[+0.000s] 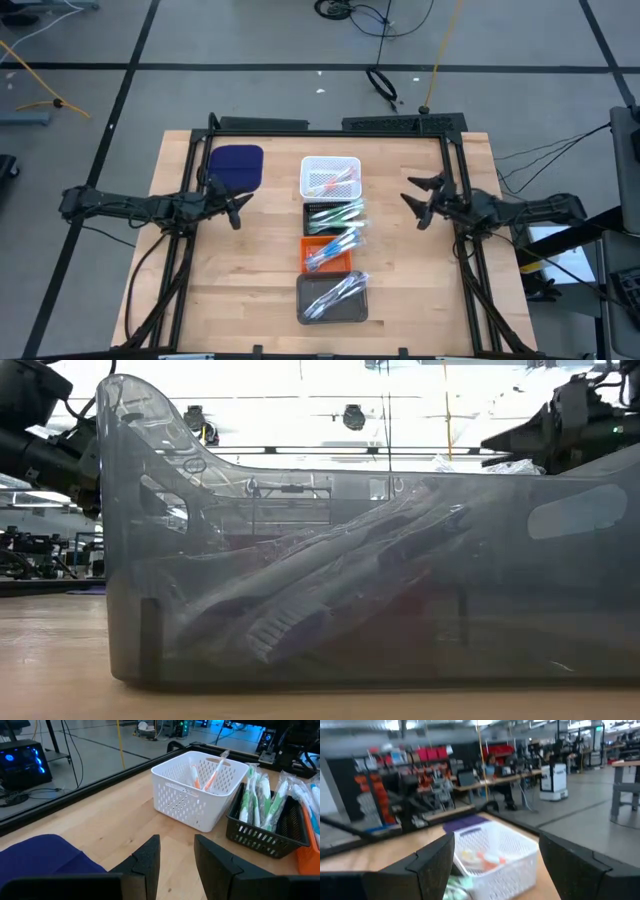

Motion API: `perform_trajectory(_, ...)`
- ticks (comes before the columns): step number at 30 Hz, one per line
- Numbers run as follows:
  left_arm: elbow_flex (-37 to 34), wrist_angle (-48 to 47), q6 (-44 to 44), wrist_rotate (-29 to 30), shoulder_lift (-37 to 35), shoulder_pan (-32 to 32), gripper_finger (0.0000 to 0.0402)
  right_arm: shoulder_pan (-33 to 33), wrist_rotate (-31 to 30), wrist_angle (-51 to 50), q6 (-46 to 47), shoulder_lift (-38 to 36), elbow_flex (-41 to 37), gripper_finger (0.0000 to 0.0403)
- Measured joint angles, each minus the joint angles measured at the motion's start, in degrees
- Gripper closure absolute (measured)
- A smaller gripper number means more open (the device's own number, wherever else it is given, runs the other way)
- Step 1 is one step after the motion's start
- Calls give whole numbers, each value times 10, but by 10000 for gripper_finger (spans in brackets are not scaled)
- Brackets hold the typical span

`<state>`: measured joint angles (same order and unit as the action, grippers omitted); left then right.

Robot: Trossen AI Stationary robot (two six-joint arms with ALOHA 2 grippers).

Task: Pick & Place Toothbrushes
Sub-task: Return to Home Position

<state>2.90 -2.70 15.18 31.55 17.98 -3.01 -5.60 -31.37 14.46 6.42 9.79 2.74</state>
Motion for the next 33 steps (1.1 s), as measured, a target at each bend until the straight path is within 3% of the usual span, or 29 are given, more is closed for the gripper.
perform_trajectory(9, 0, 0, 0, 0, 0, 0, 282, 0, 0, 1, 0, -97, 0, 121)
perform_trajectory(33, 0, 0, 0, 0, 0, 0, 282, 0, -1, 24, 0, -93, 0, 121)
